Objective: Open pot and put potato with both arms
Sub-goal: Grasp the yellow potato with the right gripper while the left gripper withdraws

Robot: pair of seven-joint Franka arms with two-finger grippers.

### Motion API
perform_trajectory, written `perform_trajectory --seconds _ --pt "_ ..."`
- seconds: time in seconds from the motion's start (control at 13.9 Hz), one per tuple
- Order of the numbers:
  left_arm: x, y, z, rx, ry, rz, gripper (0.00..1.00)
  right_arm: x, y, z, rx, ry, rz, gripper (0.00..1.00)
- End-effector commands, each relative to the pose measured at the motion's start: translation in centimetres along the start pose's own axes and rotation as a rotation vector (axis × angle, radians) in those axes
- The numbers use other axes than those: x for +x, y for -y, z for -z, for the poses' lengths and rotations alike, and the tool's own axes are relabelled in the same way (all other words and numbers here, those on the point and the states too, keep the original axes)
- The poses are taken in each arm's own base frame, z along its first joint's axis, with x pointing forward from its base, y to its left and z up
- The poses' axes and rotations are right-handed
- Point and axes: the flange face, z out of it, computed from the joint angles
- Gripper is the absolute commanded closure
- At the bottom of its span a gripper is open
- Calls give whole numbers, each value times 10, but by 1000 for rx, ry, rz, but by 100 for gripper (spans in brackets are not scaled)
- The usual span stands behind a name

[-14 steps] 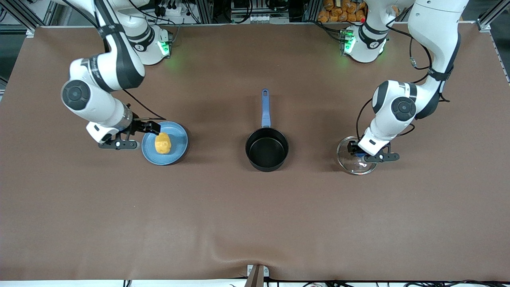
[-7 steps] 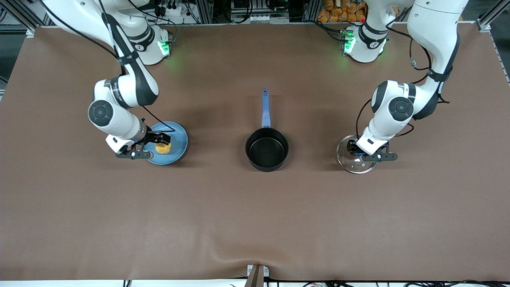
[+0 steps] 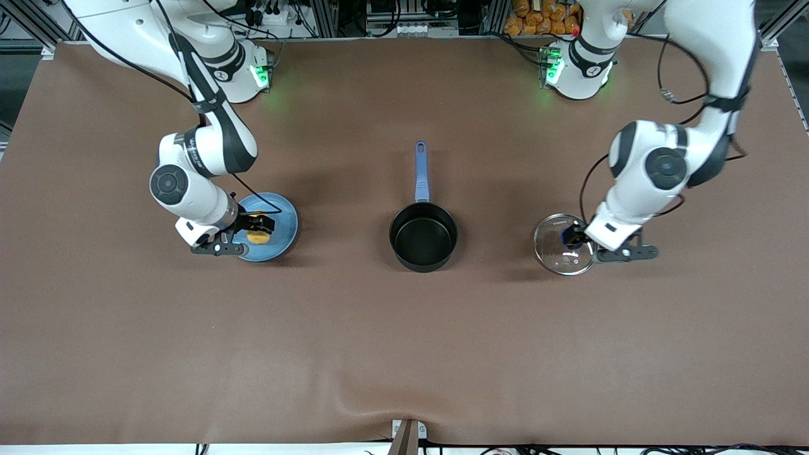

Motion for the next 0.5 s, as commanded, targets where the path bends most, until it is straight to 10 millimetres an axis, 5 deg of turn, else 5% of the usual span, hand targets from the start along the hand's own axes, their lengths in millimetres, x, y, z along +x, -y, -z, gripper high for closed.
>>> perform_trajectory --seconds 0.0,0.14,0.22,0.36,0.43 --pt "28 4 92 36 19 5 0 -4 3 -11 -5 -4 0 0" --pt "40 6 144 16 38 -12 0 -9 3 -18 -7 1 1 0" --pt "46 14 171 -8 48 6 0 -12 5 -21 -7 -2 6 8" --pt "51 30 220 -37 56 27 0 -14 4 -22 -10 11 11 68" --pt "52 41 239 -46 61 35 0 -14 5 -20 -9 10 5 90"
